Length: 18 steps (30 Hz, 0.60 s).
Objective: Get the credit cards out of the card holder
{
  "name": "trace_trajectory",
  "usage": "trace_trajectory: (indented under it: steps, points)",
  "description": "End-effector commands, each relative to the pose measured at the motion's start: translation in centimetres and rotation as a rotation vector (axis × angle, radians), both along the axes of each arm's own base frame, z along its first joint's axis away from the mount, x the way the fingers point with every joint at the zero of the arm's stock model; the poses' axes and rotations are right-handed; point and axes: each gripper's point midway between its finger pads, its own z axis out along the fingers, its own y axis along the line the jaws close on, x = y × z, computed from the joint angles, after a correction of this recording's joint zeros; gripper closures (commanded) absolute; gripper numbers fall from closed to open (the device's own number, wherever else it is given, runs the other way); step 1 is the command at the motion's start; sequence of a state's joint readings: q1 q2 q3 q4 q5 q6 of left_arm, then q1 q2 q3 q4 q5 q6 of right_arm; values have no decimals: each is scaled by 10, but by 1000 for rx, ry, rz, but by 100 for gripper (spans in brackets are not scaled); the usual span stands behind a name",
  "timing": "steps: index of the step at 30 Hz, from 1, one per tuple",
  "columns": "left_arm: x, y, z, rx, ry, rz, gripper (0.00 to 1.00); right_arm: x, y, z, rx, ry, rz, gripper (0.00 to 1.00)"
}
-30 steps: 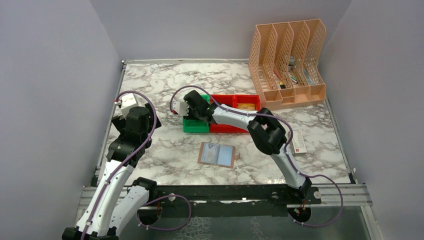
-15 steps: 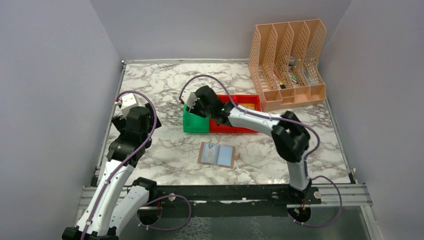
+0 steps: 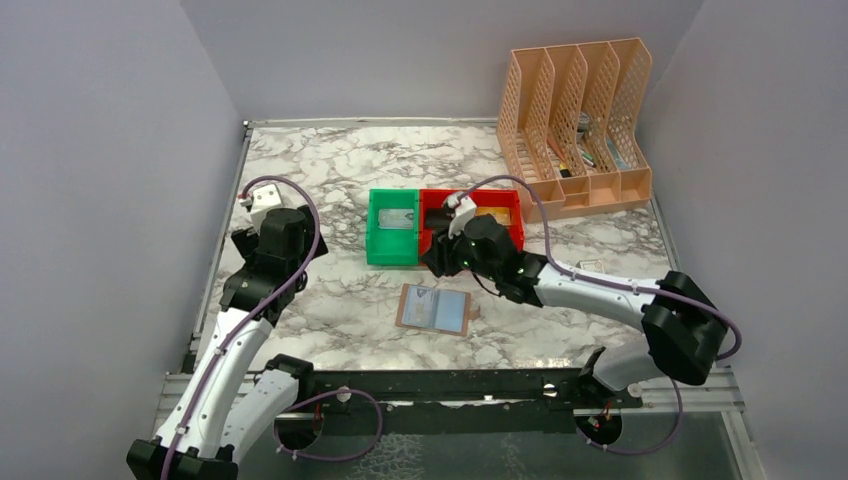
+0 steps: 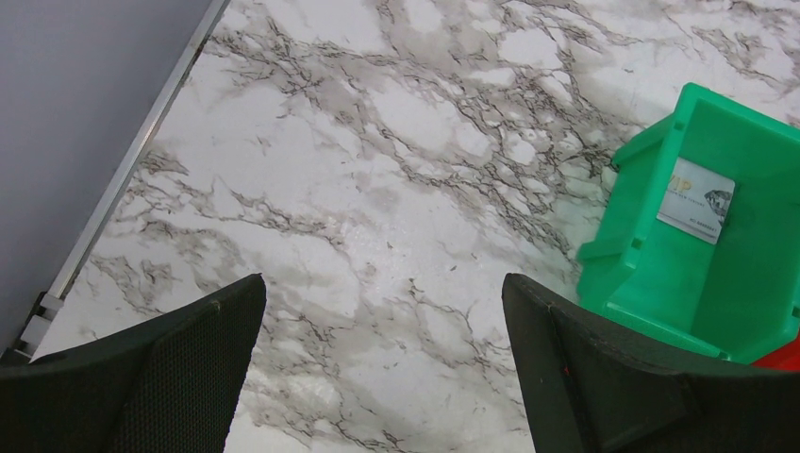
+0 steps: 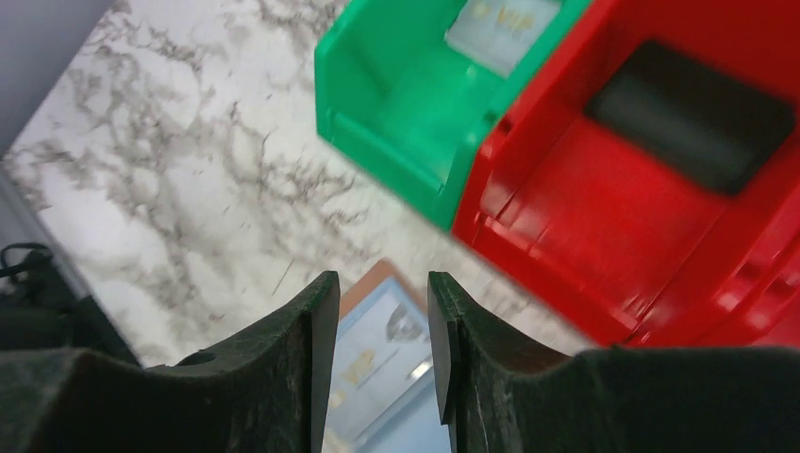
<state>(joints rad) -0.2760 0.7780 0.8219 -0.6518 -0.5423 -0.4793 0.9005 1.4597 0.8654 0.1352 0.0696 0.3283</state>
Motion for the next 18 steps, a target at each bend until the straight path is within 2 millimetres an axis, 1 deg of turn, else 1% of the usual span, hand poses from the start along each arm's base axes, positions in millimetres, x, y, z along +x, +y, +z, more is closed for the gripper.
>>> trace_trajectory:
  steps: [1,3,6,12,16,18]
  points:
    - [4,-5,-4,-7,10,-33,1,-41,7,1,257,248,10,59]
    - [6,-10,-6,-16,18,-60,1,-56,7,-7,283,311,39,59]
    - [9,-20,-10,-36,34,-114,1,-67,5,-18,299,379,50,59]
    - [13,-38,-20,-77,68,-201,1,-74,-1,-35,270,433,32,59]
    - [15,-58,-25,-135,79,-294,1,-78,-2,-46,250,488,13,59]
    - [15,-71,-29,-184,90,-345,1,-81,-2,-50,251,518,12,59]
